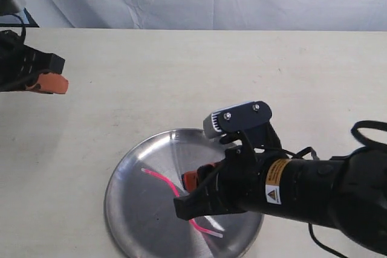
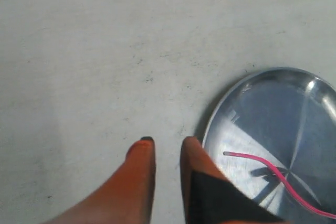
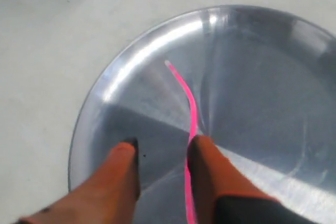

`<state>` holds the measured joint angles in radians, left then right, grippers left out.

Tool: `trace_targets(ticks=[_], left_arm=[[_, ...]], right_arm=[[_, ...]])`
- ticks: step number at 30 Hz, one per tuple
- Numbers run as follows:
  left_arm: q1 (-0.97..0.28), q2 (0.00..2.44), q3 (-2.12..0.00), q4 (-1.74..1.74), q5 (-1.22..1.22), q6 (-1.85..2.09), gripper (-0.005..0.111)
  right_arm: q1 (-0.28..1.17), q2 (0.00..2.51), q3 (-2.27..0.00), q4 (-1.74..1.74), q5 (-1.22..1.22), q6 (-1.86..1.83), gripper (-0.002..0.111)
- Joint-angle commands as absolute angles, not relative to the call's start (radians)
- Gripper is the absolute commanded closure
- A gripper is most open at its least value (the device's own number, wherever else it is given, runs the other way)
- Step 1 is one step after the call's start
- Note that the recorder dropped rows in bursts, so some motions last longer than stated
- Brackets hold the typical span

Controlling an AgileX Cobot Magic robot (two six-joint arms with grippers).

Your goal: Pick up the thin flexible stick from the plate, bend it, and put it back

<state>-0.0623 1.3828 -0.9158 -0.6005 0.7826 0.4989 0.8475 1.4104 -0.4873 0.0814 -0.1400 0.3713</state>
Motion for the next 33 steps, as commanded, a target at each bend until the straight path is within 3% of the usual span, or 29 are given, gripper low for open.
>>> trace_targets(ticks=[1, 7, 15, 33], left_arm=[[-0.061, 1.220, -0.856, -0.634, 0.786, 0.545, 0.107], [-0.061, 0.897, -0.724, -0.851, 0.712, 0.704, 0.107], [-0.061, 0.597, -0.646, -0.796, 0.662, 0.688, 0.107], [-0.061, 0.502, -0.646, -0.770, 0.659, 0.688, 0.107]], right_arm=[[0.849, 1.256, -0.528, 0.075, -0.013, 0.269, 0.108], [0.849, 1.054, -0.544, 0.054, 0.130, 0.252, 0.108], [0.849, 0.925, -0.544, 0.000, 0.204, 0.252, 0.108], [0.807, 0.857, -0.544, -0.161, 0.229, 0.236, 0.108]])
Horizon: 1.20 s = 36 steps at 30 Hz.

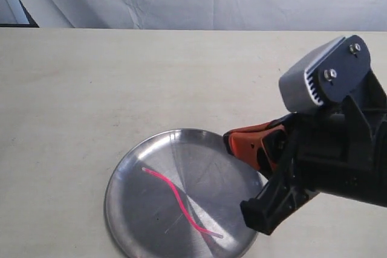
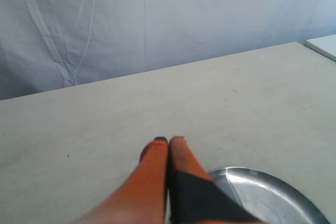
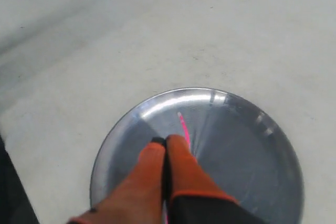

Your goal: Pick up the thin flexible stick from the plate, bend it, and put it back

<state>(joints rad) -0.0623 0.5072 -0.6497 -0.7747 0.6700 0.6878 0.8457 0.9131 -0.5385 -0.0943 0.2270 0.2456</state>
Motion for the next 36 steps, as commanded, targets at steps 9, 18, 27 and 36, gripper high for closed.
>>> trace_targets(ticks=[9, 18, 27, 36], left_arm=[[-0.061, 0.502, -0.646, -0.770, 0.659, 0.688, 0.107], [-0.061, 0.502, -0.646, -0.770, 0.657, 0.688, 0.107], [-0.061, 0.502, -0.646, -0.770, 0.657, 0.688, 0.107], [-0.061, 0.502, -0.646, -0.770, 0.657, 0.688, 0.107]], right_arm=[[0.266, 0.490, -0.541, -0.085, 0.284, 0.253, 0.108], [0.058, 0.209, -0.483, -0.129, 0.540, 0.235, 0.108], [0.058, 0.106, -0.212, -0.109, 0.430, 0.186, 0.108], [0.058, 0.016, -0.052, -0.009, 0.382, -0.009, 0.108]])
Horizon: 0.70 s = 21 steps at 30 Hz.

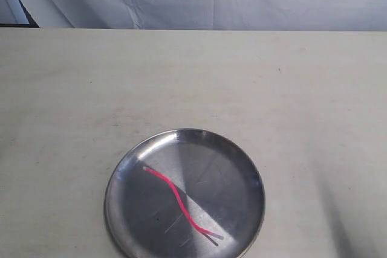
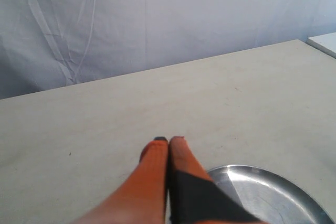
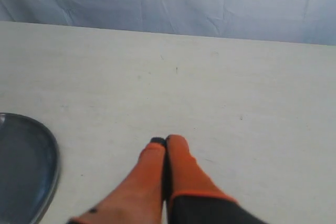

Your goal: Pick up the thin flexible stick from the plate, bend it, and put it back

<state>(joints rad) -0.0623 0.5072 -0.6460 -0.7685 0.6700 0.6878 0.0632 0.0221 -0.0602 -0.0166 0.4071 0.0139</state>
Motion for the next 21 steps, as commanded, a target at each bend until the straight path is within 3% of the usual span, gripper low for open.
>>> trace_targets(ticks=[1, 21], left_arm=[[-0.061, 0.502, -0.646, -0.770, 0.657, 0.688, 0.107], [-0.061, 0.502, -0.646, -0.768, 0.658, 0.688, 0.107]], right_arm=[[0.058, 0.016, -0.052, -0.009, 0.382, -0.009, 0.108], [0.058, 0.016, 0.000, 0.009, 0.323, -0.005, 0.108]])
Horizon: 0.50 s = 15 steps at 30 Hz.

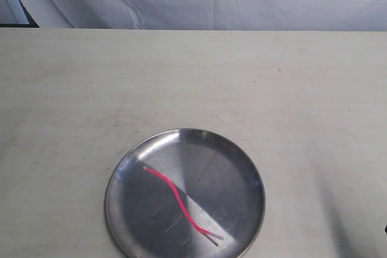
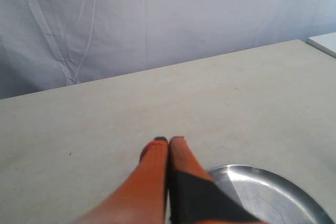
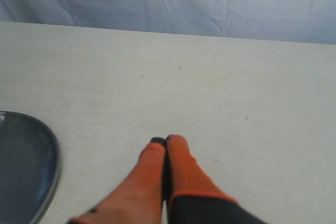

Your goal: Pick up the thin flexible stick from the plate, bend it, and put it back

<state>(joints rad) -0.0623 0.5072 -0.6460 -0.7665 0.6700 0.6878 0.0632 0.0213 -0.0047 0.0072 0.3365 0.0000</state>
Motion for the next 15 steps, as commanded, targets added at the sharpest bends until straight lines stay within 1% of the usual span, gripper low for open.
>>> trace_targets(ticks=[1, 12, 15], left_arm=[[-0.061, 0.502, -0.646, -0.768, 0.658, 0.688, 0.107], [-0.061, 0.502, -0.646, -0.768, 0.658, 0.688, 0.107], [-0.061, 0.502, -0.646, -0.772, 0.624, 0.691, 0.107]], right_arm=[[0.058, 0.016, 0.000, 0.009, 0.323, -0.005, 0.108], [0.058, 0.016, 0.000, 0.009, 0.323, -0.005, 0.108], [0.058, 0.016, 0.000, 0.009, 0.323, -0.005, 0.108]])
